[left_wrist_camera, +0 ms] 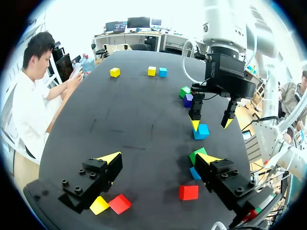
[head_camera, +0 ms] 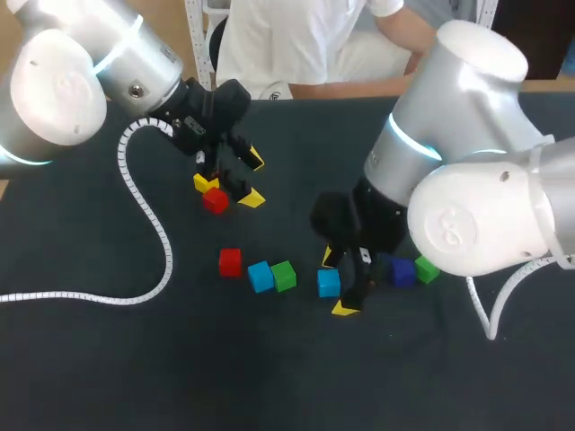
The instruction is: Place the blue cubes, place green cubes on the blue cubes, place the yellow cubes on the green cubes, then place the red cubes on the yellow cubes, and place purple cube on the red cubes.
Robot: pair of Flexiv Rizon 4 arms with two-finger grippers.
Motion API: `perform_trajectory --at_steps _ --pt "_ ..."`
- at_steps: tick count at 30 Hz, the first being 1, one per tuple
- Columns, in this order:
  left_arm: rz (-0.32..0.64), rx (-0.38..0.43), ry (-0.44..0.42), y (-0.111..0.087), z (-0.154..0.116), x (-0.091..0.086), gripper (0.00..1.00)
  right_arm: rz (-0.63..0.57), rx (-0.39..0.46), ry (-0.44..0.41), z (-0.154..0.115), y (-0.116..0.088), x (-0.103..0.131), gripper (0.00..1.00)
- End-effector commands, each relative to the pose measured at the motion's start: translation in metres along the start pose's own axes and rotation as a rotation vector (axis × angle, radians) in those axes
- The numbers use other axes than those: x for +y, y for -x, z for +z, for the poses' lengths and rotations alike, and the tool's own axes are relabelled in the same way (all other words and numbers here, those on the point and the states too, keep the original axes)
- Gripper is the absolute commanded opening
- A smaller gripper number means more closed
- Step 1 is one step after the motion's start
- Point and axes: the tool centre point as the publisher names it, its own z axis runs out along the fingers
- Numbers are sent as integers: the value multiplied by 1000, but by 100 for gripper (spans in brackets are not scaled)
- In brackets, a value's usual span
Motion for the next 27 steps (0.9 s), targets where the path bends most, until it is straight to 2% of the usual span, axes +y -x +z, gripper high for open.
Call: perform_trajectory --at_steps 1,27 --pt "1 0 -4 0 0 2 100 11 -2 -7 -3 -5 0 100" --pt "1 0 -4 0 0 2 100 5 6 28 8 -3 -11 100"
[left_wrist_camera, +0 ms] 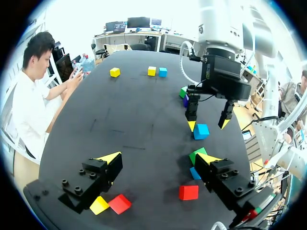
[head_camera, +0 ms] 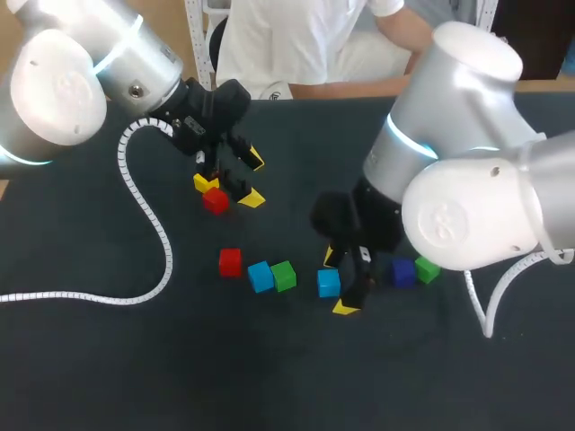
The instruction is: Place the blue cubes, place green cubes on the blue cubes, place the yellow cubes on the green cubes, then place the red cubes on the yellow cubes, and place purple cube on the red cubes.
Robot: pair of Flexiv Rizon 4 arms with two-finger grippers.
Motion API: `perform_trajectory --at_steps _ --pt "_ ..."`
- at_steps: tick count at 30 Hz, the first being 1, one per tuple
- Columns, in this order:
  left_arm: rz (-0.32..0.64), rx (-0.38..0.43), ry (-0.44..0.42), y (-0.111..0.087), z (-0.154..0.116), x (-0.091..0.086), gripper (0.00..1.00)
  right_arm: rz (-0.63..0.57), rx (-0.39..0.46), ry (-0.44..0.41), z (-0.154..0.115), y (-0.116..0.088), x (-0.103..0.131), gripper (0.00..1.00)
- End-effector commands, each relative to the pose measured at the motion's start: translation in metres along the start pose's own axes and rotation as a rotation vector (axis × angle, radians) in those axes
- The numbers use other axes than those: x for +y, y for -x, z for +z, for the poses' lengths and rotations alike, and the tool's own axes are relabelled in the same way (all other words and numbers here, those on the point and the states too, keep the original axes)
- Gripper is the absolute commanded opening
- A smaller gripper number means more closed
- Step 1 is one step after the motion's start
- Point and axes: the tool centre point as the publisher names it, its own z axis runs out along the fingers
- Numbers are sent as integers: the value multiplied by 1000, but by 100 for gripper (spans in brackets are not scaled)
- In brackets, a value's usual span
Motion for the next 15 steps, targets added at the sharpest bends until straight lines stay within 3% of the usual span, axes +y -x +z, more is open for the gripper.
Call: perform_trajectory --at_steps 1,5,6,8,15 --pt "1 0 -4 0 0 2 100 -1 1 14 2 1 -6 100" --pt "1 0 -4 0 0 2 100 6 -13 20 3 0 -10 96" --pt "1 0 -4 0 0 2 100 6 -13 19 2 0 -10 49" --pt "1 0 -4 0 0 2 100 10 -11 16 2 -1 -10 36" --pt "1 0 -4 0 0 2 100 22 -2 7 3 -2 -12 35"
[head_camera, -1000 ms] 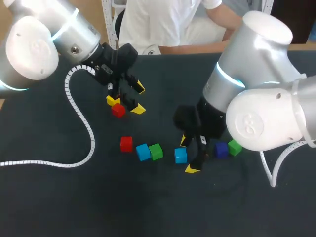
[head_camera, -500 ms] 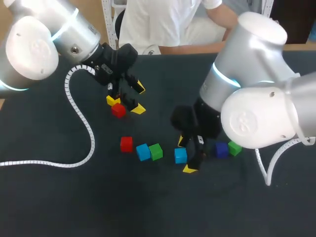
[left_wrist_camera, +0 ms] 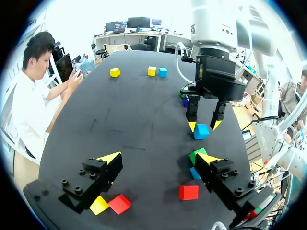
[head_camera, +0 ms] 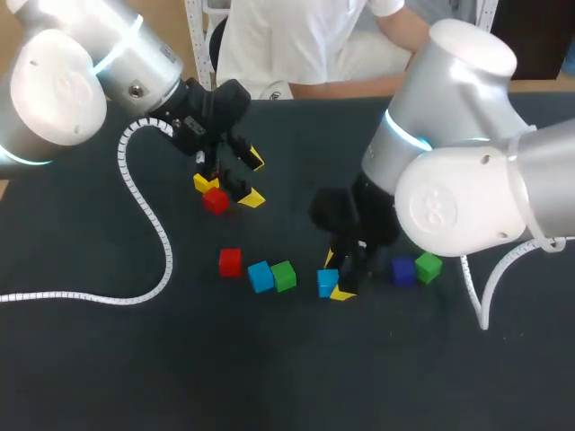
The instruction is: Place the blue cubes, place green cubes on the blue cubes, place the yellow cubes on the green cubes, then place the red cubes on the yellow cubes, and place purple cube on the red cubes.
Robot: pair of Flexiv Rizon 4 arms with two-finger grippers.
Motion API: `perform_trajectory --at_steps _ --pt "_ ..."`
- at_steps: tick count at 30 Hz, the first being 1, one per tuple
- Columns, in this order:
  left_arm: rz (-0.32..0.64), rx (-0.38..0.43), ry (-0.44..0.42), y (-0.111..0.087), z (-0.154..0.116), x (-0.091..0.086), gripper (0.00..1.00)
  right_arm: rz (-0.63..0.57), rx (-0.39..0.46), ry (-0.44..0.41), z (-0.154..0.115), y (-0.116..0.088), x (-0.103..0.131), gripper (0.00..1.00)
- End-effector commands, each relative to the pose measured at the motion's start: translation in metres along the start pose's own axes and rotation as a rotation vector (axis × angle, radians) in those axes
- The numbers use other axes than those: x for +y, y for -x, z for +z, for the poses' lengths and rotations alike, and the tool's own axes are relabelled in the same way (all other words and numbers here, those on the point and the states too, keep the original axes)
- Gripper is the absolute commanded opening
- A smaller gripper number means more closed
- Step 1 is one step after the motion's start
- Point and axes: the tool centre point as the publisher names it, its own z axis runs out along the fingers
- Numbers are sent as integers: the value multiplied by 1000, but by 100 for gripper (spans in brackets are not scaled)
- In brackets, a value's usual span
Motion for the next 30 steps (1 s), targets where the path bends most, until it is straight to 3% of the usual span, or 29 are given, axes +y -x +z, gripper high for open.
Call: perform_trajectory --at_steps 1,5,9,18,30 --pt "1 0 -4 0 0 2 100 2 3 -4 0 0 0 35" --pt "1 0 -4 0 0 2 100 4 5 -13 0 0 0 29" --pt "1 0 -4 0 0 2 100 3 7 -19 2 0 0 0" --pt "1 0 -4 0 0 2 100 25 4 -24 2 -3 1 0" --pt "1 0 -4 0 0 2 100 144 -83 -41 -43 -12 -3 0"
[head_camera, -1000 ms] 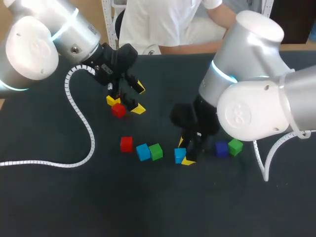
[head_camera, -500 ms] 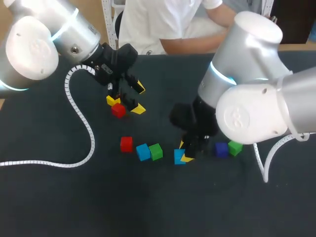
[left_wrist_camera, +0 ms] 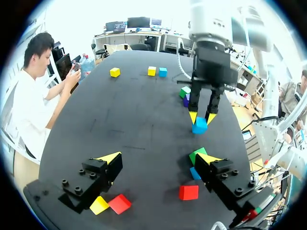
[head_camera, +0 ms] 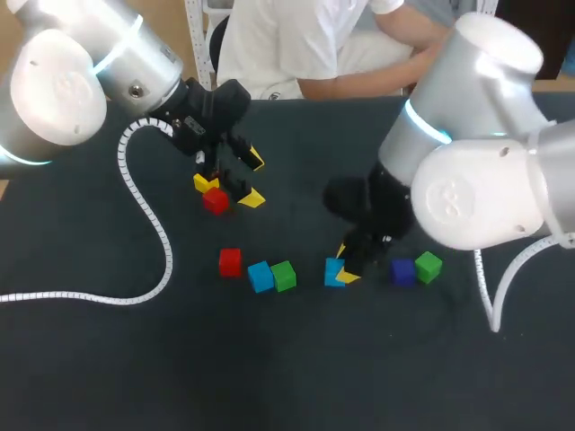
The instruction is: Place the blue cubes, place green cubes on the blue cubes, place the yellow cubes on the green cubes, then place the red cubes on the yellow cubes, and place purple cube on the red cubes.
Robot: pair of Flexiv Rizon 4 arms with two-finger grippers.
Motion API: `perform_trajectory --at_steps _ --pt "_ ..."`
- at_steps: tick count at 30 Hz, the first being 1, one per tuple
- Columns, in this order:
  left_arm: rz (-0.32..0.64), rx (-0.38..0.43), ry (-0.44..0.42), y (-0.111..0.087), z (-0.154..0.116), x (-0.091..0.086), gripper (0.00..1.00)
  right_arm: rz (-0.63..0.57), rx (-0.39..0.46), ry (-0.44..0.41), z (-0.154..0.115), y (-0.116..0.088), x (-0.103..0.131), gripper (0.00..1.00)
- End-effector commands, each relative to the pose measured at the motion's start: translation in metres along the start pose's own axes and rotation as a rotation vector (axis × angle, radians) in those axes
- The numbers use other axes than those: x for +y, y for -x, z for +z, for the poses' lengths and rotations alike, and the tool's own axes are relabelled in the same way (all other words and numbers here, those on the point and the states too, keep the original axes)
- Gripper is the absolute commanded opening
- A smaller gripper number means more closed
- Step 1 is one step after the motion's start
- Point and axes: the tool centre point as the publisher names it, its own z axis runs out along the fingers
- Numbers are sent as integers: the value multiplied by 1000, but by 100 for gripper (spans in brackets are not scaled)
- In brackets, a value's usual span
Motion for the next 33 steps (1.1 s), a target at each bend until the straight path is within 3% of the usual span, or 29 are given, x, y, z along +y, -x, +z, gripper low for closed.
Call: perform_trajectory --at_steps 1,12,23,33 --pt "1 0 -4 0 0 2 100 12 -32 2 -24 -5 3 0" --pt "1 0 -4 0 0 2 100 -33 -20 -43 -59 4 2 0" --pt "1 0 -4 0 0 2 100 -36 -113 -66 -91 13 16 0" --pt "1 0 -4 0 0 2 100 -36 -113 -66 -91 13 16 0"
